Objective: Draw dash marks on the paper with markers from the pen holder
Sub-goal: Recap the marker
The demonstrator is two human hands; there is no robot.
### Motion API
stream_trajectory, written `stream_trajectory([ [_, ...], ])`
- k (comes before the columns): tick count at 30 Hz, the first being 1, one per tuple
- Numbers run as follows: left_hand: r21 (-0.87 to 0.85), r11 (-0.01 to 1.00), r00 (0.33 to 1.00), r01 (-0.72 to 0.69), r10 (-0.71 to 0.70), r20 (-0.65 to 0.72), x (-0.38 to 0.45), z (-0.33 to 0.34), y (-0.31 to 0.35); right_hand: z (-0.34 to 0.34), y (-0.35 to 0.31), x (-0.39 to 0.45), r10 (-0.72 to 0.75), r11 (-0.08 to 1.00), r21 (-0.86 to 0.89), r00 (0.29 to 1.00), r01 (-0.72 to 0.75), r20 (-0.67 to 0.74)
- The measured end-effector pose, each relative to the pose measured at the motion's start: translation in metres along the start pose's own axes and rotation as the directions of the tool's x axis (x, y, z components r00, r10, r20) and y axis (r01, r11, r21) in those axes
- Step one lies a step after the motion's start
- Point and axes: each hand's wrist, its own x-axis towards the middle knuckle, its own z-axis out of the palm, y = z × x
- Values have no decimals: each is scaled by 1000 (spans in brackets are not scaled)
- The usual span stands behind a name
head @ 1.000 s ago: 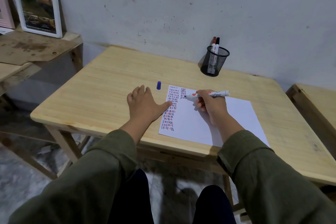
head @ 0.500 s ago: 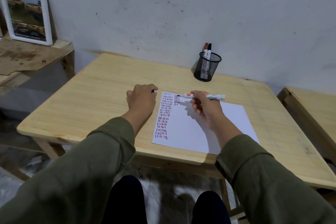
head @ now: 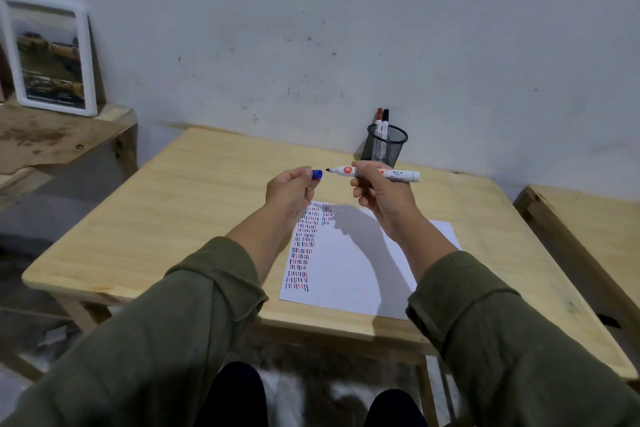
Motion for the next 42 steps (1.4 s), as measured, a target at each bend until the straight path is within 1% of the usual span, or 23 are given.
stream_trajectory([
  [9, 38, 999, 999, 21, -22, 47, -13, 14, 11, -3, -9, -3, -26, 998, -56, 1000, 26, -1],
  [13, 80, 997, 994, 18, -27, 107, -20, 20, 13, -4, -14, -4, -53, 992, -114, 998, 56, 26],
  [17, 86, 995, 992, 48, -58, 116, -24, 24, 20, -6, -22, -7, -99, 976, -185, 990, 115, 96],
  [19, 63, 996, 990, 66, -73, 123, -27, 26, 24, -5, -26, -8, -113, 975, -182, 988, 131, 107],
  [21, -5, 998, 992, 63, -62, 111, -31, 32, 25, -2, -28, -8, -116, 984, -124, 990, 124, 76],
  [23, -57, 998, 997, 20, -16, 76, -37, 38, 23, 3, -28, -9, -92, 996, -1, 996, 92, 0],
  [25, -87, 995, 997, -45, 50, 55, -39, 41, 17, 7, -26, -11, -28, 988, 146, 996, 40, -85],
  [27, -105, 990, 993, -92, 98, 60, -40, 40, 13, 9, -23, -15, 36, 972, 235, 994, -11, -104],
  [29, -128, 986, 989, -109, 121, 83, -40, 37, 12, 9, -23, -16, 65, 966, 252, 996, -48, -60],
  [31, -156, 982, 988, -108, 123, 95, -39, 37, 14, 7, -28, -18, 64, 969, 239, 998, -68, 27],
  [33, -188, 978, 991, -94, 109, 74, -36, 38, 20, 3, -33, -20, 53, 967, 240, 991, -82, 125],
  [36, -200, 976, 995, -83, 93, 39, -26, 38, 31, -11, -43, -21, 75, 952, 269, 960, -149, 268],
  [38, -167, 982, 993, -90, 102, 62, -17, 41, 39, -21, -48, -19, 101, 942, 268, 932, -201, 347],
  [40, -107, 990, 988, -95, 107, 115, -9, 48, 42, -27, -50, -15, 113, 950, 236, 927, -207, 357],
  [42, -32, 995, 978, -97, 102, 185, -3, 60, 44, -32, -49, -7, 101, 976, 154, 944, -156, 313],
])
